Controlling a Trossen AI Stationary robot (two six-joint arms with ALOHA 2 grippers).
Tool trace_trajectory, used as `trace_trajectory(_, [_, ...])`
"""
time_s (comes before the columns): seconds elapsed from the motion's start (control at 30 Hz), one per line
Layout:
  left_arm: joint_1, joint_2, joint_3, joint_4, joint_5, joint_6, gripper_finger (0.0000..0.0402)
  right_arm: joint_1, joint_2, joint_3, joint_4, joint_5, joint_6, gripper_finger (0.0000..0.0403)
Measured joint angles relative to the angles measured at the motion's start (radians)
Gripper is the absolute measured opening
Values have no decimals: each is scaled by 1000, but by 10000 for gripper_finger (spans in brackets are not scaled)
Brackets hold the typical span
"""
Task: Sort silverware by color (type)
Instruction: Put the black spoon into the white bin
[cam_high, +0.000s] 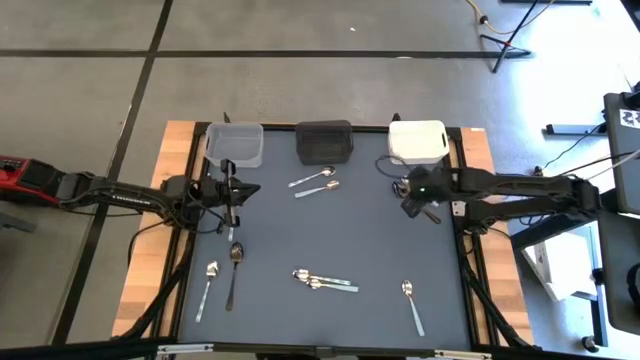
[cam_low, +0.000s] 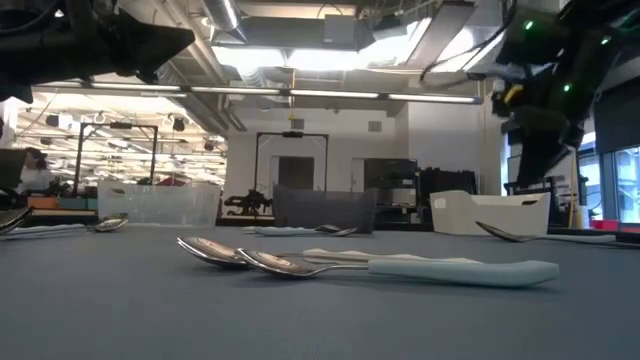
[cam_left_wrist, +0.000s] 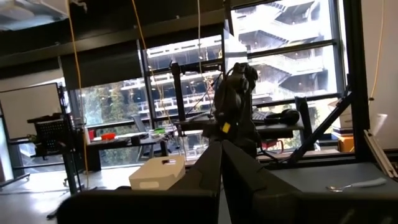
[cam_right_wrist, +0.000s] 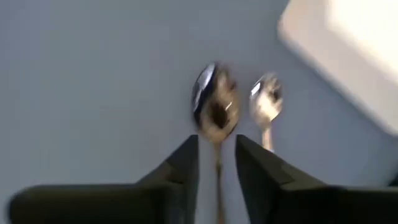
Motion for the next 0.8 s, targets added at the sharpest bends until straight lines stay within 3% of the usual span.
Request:
trace_trajectory(0.17, [-1, 0, 0, 0, 0, -6, 6, -96, 154, 0, 5, -103, -40, 165])
trace_trajectory(0.33, [-1, 0, 0, 0, 0, -6, 6, -214, 277, 0, 31, -206, -103, 172])
trace_trajectory(0.6, [-1, 0, 0, -1, 0, -6, 6, -279, 385, 2, 51, -211, -180, 140])
trace_trajectory(0.8, [-1, 0, 0, -1, 0, -6, 6, -278, 393, 2, 68, -217, -218, 83])
